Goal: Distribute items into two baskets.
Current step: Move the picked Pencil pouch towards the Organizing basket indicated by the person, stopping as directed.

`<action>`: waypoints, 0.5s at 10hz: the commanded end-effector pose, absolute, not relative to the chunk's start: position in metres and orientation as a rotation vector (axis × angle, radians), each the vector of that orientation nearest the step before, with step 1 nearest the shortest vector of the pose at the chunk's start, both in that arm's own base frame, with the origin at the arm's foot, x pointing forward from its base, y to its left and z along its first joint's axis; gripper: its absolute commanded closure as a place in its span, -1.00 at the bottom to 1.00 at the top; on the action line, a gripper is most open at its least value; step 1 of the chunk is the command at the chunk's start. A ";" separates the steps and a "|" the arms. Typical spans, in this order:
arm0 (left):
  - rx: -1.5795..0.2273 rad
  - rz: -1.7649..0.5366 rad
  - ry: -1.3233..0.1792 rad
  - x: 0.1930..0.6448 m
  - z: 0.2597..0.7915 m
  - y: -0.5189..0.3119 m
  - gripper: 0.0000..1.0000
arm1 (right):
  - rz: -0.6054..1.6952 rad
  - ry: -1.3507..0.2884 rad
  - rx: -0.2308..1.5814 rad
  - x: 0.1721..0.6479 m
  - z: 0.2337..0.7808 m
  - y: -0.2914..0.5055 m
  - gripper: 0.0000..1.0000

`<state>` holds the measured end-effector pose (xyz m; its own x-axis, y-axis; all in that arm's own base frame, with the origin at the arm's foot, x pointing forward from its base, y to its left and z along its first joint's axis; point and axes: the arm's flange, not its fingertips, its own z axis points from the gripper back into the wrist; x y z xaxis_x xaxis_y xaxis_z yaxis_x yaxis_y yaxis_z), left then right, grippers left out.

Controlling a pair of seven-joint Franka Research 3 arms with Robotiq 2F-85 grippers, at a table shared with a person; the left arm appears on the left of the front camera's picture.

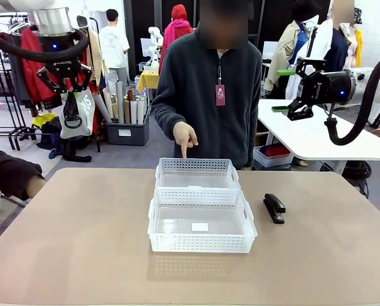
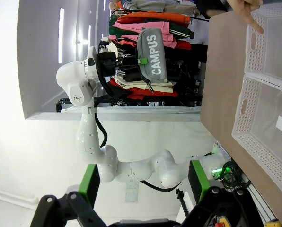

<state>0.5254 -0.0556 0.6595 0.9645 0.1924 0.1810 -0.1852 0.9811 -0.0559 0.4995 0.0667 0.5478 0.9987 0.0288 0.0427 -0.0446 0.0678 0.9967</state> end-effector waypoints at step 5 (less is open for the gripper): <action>-0.023 0.197 -0.189 0.523 0.662 -0.054 1.00 | 0.058 -0.011 1.498 0.499 0.549 0.067 -1.00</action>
<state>0.5254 -0.0556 0.6595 0.9645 0.1924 0.1810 -0.1852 0.9811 -0.0558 0.4995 0.0667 0.5478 0.9987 0.0288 0.0427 -0.0446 0.0678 0.9967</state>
